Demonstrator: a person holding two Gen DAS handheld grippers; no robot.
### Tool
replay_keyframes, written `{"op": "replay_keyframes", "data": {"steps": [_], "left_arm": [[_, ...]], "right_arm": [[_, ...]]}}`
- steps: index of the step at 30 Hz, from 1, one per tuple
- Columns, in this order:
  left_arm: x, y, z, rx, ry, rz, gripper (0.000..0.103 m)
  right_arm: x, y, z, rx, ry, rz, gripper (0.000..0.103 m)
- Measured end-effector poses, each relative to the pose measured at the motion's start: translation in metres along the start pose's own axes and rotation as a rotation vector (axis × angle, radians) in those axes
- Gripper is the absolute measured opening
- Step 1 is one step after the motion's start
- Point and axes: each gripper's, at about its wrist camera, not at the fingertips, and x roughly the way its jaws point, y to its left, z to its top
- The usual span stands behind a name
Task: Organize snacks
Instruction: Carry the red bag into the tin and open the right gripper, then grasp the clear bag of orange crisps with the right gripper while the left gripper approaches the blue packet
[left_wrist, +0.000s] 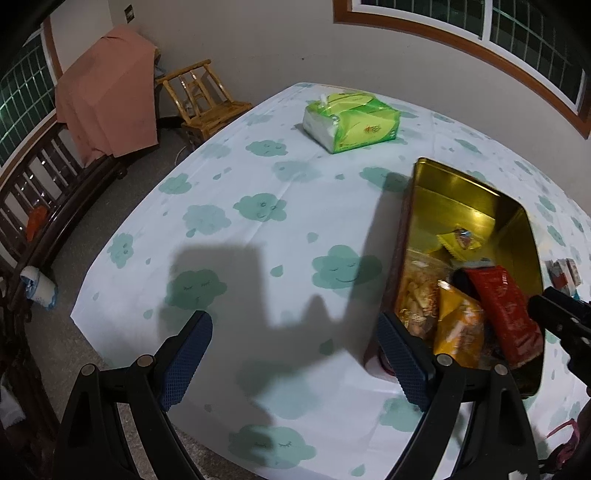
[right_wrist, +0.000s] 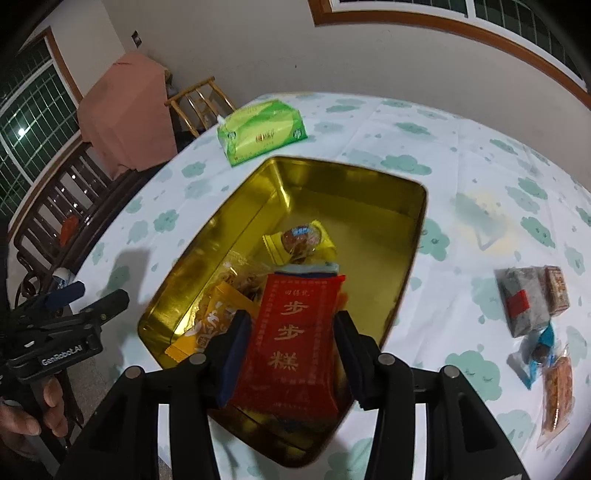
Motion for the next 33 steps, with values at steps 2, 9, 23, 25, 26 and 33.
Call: {"op": "replay_keyframes", "data": {"steps": [2,9,23,25,26,33], "left_arm": [[-0.004,-0.007,0.001,0.010,-0.006,-0.007,0.089],[-0.017,-0.044,0.004,0.068,-0.027,-0.058,0.089],[-0.046,-0.158,0.003,0.272,-0.087,-0.199,0.089],[-0.047,-0.175,0.001,0.300,-0.089,-0.224,0.089],[-0.047,-0.182,0.000,0.310,-0.089,-0.232,0.089],[-0.042,-0.235,-0.013,0.398,-0.080,-0.290,0.089]], "right_arm": [[-0.012,-0.008,-0.004,-0.005,-0.021,-0.003,0.048],[-0.054,-0.073,-0.029,0.016,-0.065,-0.118,0.052],[-0.076,-0.221,-0.088,0.101,0.025,-0.299,0.059],[-0.071,-0.228,-0.091,0.094,0.029,-0.301,0.059],[-0.070,-0.228,-0.092,0.087,0.026,-0.298,0.059],[-0.057,-0.235,-0.093,0.029,0.001,-0.294,0.059]]}}
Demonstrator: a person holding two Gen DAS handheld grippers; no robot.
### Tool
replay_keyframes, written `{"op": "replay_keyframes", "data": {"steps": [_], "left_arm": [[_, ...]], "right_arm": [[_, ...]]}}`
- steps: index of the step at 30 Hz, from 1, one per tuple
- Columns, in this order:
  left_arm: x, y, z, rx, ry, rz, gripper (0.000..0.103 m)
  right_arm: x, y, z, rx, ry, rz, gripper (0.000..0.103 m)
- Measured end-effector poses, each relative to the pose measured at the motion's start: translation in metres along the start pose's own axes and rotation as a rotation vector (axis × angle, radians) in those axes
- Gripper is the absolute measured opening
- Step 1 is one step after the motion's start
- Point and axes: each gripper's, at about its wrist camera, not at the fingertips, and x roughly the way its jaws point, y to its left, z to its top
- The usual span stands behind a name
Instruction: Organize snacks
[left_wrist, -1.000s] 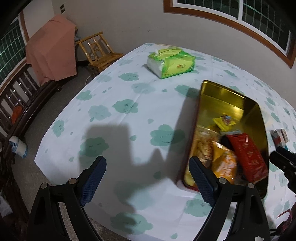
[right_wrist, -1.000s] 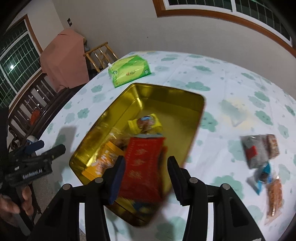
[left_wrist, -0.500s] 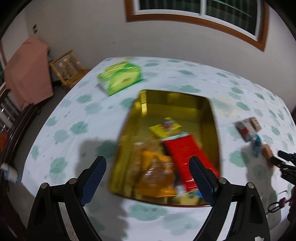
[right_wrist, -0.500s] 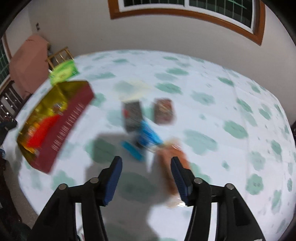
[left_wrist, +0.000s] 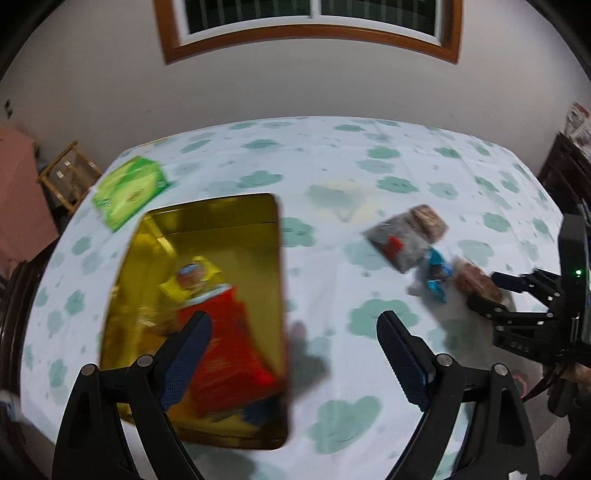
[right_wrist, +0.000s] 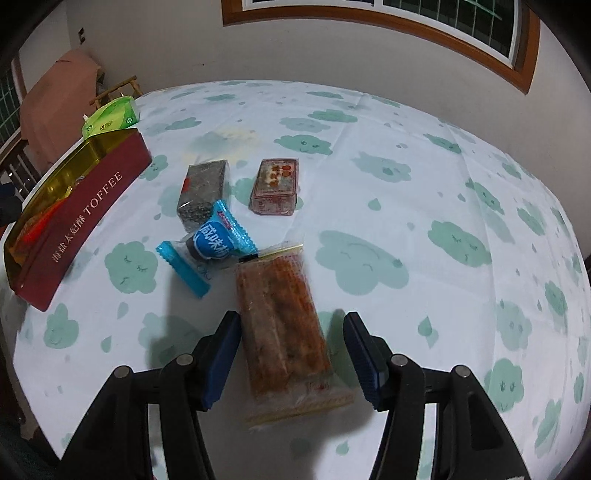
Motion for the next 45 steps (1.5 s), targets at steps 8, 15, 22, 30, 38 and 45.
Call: {"op": "replay_keyframes", "data": {"steps": [8,15,22,30,38,45], "left_arm": [[0.025,-0.049,0.004,0.073,0.023,-0.071,0.089],[0.046,-0.081,0.005,0.107,0.057,-0.130,0.089],[0.059,-0.100,0.009,0.123,0.065,-0.142,0.087],[0.074,-0.108,0.014,0.083,0.093,-0.176,0.069],[0.087,-0.121,0.022,0.074,0.119,-0.211,0.051],[0.096,-0.133,0.029,0.087,0.136,-0.200,0.035]], "right_arm": [[-0.004,-0.002,-0.011,-0.019,-0.041,0.018,0.039],[-0.014,-0.040,-0.031,0.080,-0.095,-0.074,0.039],[-0.020,-0.096,-0.043,0.207,-0.114,-0.181,0.039],[-0.023,-0.128,-0.051,0.288,-0.123,-0.207,0.039],[-0.022,-0.126,-0.051,0.286,-0.122,-0.213,0.039],[-0.022,-0.126,-0.051,0.287,-0.122,-0.212,0.039]]}}
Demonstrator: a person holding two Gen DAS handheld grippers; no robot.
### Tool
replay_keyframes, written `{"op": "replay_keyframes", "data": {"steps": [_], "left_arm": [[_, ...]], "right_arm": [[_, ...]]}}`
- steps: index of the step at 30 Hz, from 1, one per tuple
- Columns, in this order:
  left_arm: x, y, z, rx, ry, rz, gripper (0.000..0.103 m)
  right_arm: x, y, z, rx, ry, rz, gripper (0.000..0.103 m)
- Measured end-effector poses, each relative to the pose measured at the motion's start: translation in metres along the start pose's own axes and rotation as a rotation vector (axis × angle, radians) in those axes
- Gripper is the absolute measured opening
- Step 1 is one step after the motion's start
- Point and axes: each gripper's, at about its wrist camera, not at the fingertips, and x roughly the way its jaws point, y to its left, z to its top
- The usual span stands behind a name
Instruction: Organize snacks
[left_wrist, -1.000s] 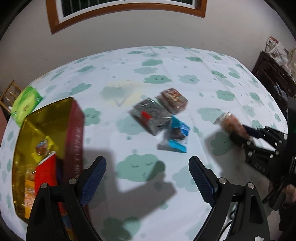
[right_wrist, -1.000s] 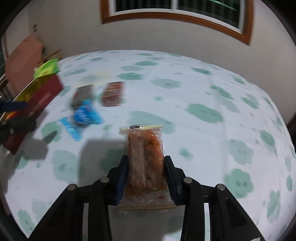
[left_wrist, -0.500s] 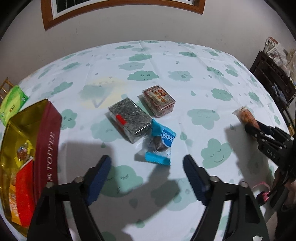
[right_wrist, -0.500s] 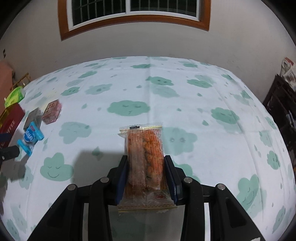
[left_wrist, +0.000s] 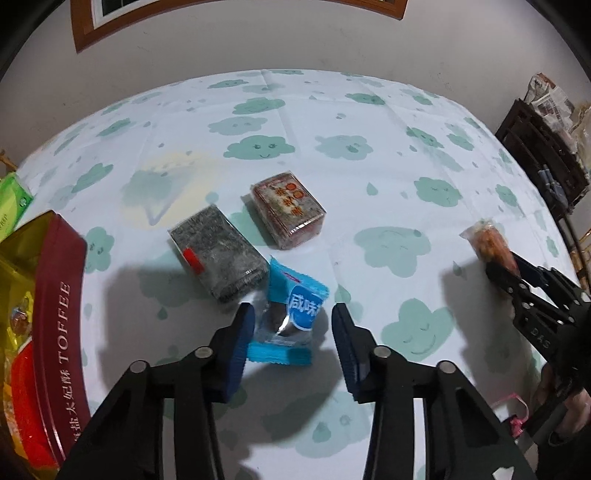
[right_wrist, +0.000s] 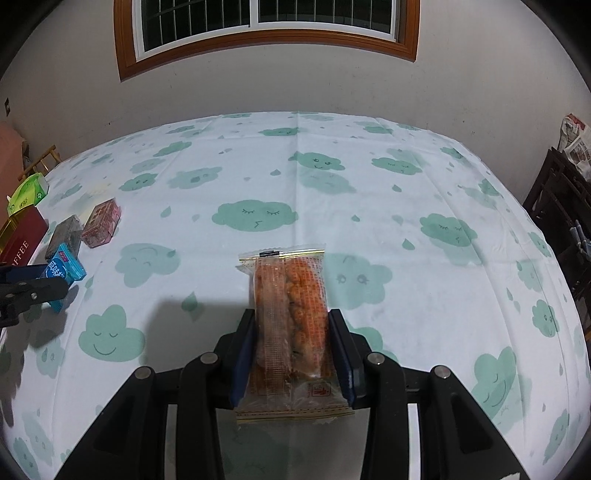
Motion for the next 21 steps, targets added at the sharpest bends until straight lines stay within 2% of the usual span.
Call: {"op": "replay_keyframes", "data": {"steps": [2,13,21], "left_arm": [[0.002,0.000,0.000,-0.011,0.009,-0.017,0.025],[-0.004,0.003,-0.013,-0.045,0.002,-0.034,0.024],[-0.013,0.002,-0.028,-0.040,-0.006,-0.020,0.024]], "right_arm": [[0.000,0.000,0.000,0.000,0.000,0.000,0.039],[0.000,0.000,0.000,0.000,0.000,0.000,0.039],[0.000,0.000,0.000,0.000,0.000,-0.001,0.039]]}}
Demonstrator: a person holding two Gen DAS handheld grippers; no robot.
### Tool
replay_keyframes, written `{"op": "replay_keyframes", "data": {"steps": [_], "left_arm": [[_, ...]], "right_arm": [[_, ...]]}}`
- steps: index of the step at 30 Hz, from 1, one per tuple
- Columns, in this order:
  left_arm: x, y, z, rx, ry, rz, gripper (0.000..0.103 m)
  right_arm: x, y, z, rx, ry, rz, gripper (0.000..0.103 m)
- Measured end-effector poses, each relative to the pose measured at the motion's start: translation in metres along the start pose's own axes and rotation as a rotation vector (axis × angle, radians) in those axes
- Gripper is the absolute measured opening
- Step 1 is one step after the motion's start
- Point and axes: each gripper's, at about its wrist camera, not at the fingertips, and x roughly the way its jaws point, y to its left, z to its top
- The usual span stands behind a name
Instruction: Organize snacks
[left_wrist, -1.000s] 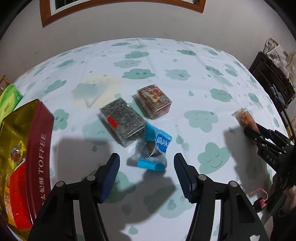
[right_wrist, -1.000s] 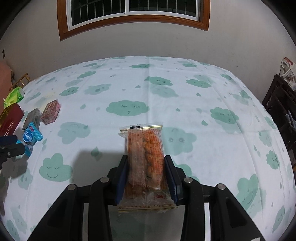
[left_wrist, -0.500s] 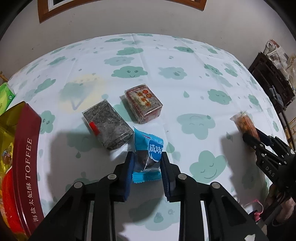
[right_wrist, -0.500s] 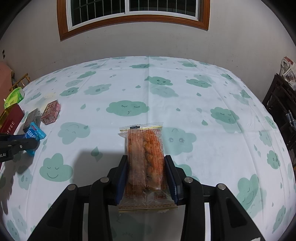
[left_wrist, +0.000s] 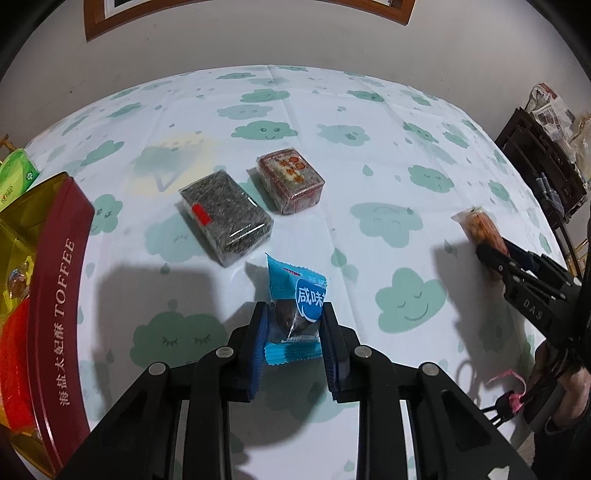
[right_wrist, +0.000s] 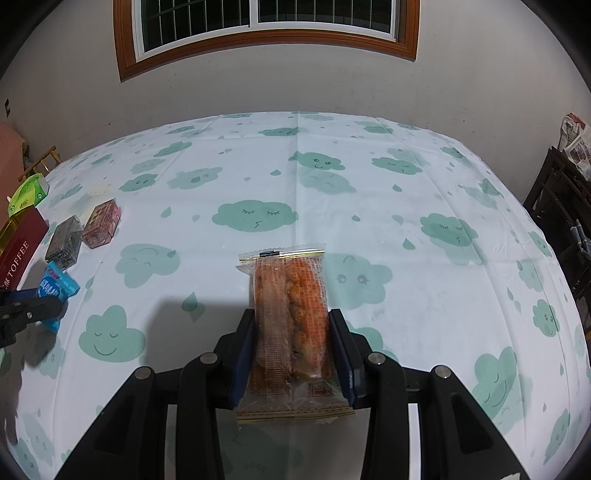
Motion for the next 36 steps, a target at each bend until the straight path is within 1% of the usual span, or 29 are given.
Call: {"op": "replay_keyframes", "data": {"steps": [11,17,20,24,29,36], "left_arm": [[-0.017,0.004,-0.008,-0.005,-0.029,0.011,0.024],[-0.030,0.007,-0.008,-0.006,-0.046,0.021,0.024],[-0.036,0.011,-0.006,-0.024,-0.048,0.021,0.024],[-0.048,0.016,-0.002,-0.031,-0.060,0.038,0.024],[-0.068,0.031,0.004,-0.046,-0.084,0.052,0.024],[-0.093,0.069,0.012,-0.055,-0.128,0.131,0.024]], "right_arm": [[0.000,0.000,0.000,0.000,0.000,0.000,0.040],[0.000,0.000,0.000,0.000,0.000,0.000,0.040],[0.000,0.000,0.000,-0.001,0.000,-0.001,0.040],[0.000,0.000,0.000,-0.001,0.000,-0.001,0.040],[0.000,0.000,0.000,-0.001,0.000,-0.001,0.040],[0.000,0.001,0.000,-0.002,0.000,-0.002,0.040]]}}
